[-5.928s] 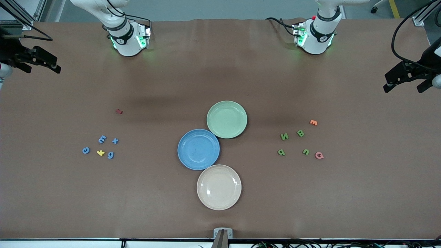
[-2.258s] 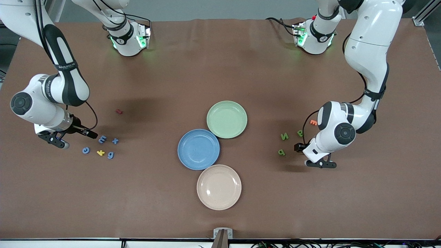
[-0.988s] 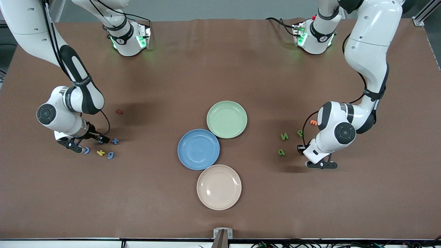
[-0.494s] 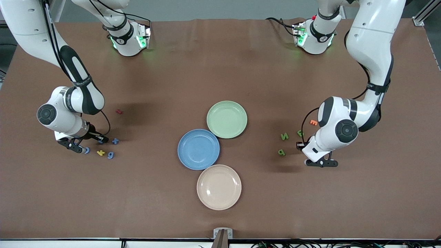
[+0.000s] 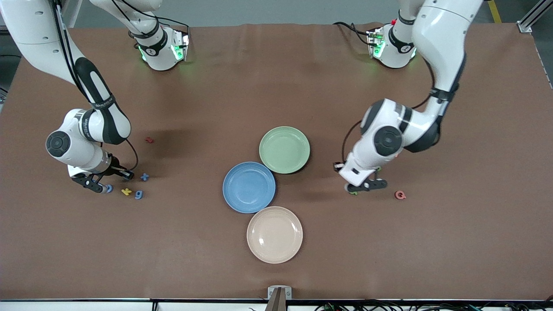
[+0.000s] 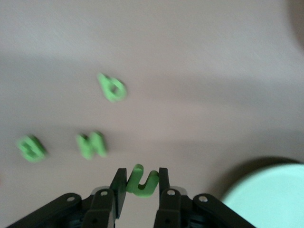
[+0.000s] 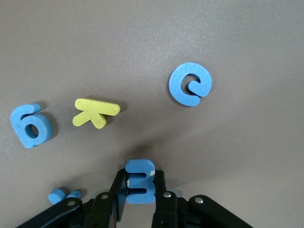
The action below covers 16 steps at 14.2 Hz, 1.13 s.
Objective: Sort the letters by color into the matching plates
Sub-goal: 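Carry green u to the green plate while the right gripper lifts blue E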
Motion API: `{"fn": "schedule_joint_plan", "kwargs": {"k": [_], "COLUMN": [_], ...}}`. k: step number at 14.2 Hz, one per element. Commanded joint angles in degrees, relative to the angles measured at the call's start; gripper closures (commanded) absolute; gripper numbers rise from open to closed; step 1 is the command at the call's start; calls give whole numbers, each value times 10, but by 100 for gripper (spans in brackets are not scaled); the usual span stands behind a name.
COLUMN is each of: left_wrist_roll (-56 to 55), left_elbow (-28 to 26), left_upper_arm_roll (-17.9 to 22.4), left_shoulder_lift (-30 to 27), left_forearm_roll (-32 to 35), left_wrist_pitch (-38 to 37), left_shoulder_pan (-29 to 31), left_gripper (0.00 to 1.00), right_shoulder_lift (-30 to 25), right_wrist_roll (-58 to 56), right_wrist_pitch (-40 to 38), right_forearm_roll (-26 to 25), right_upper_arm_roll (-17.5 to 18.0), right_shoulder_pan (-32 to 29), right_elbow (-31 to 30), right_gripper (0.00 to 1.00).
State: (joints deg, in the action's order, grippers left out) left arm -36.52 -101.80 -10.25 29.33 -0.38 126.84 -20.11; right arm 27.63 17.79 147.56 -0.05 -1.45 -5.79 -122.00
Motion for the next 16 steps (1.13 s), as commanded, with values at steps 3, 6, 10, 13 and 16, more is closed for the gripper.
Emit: {"fn": "schedule_joint_plan", "kwargs": {"k": [3,6,10,13,16], "left_wrist_roll": [-114,-155,-186,-203,-210], "left_elbow": [9,12,43,57,62], "left_upper_arm_roll": [4,4,4,5,5], "left_shoulder_lift": [11,29,64,87,99], "left_forearm_roll": [-1,-1,-1,-1,-1], "left_wrist_pitch": [0,5,12,12,12], "left_shoulder_pan": [-89,-137,-166,-191,-203], "left_gripper": [82,82,82,81,80], "right_shoulder_lift": [1,-26,-47,-45,-36], "right_wrist_roll": [1,8,143,281,405], "right_wrist_pitch": [-14,-112,-241,-242,-243], "right_forearm_roll": [-4,-4,-3,7,12], "right_upper_arm_roll": [0,0,2,4,6], "right_shoulder_pan": [9,28,97,176,248], "right_elbow": [17,55,114,121,162], "right_gripper": [98,99,99,99,99]}}
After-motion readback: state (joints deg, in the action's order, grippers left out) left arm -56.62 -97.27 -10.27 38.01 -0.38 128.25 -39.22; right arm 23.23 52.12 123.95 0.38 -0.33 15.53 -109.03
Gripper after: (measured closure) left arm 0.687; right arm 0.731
